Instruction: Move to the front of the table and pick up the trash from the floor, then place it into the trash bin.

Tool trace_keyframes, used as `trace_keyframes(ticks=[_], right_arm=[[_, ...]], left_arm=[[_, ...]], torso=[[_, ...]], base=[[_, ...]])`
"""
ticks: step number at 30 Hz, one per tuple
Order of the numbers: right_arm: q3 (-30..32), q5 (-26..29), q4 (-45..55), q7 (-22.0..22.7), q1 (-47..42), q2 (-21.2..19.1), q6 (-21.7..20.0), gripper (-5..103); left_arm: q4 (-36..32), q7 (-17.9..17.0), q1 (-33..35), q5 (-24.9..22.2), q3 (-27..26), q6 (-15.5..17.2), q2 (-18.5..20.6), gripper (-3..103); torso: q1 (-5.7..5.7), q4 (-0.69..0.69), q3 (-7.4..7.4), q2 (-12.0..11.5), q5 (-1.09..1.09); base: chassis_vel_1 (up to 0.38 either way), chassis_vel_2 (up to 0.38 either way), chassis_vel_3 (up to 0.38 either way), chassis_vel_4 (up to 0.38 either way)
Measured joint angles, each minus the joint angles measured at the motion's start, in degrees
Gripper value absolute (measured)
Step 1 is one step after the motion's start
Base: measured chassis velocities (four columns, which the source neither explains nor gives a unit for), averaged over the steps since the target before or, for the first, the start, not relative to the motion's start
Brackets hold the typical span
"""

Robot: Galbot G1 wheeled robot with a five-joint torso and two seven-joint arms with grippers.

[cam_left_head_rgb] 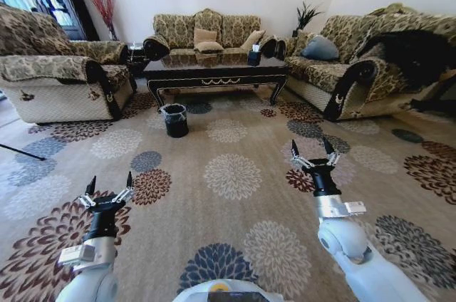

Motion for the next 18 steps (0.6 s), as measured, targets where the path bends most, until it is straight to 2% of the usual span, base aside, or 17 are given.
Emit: trace_keyframes(ticks=[12, 18], right_arm=[[0.00, 0.00, 0.00, 0.00, 0.00, 0.00, 0.00, 100], [0.00, 0.00, 0.00, 0.00, 0.00, 0.00, 0.00, 100]], left_arm=[[0.00, 0.00, 0.00, 0.00, 0.00, 0.00, 0.00, 100], [0.00, 0.00, 0.00, 0.00, 0.00, 0.00, 0.00, 100]], torso=[[0.01, -0.01, 0.15, 0.19, 0.00], [0.18, -0.01, 1.34, 1.58, 0.00]], base=[[0.000, 0.000, 0.000, 0.000], [0.000, 0.000, 0.000, 0.000]])
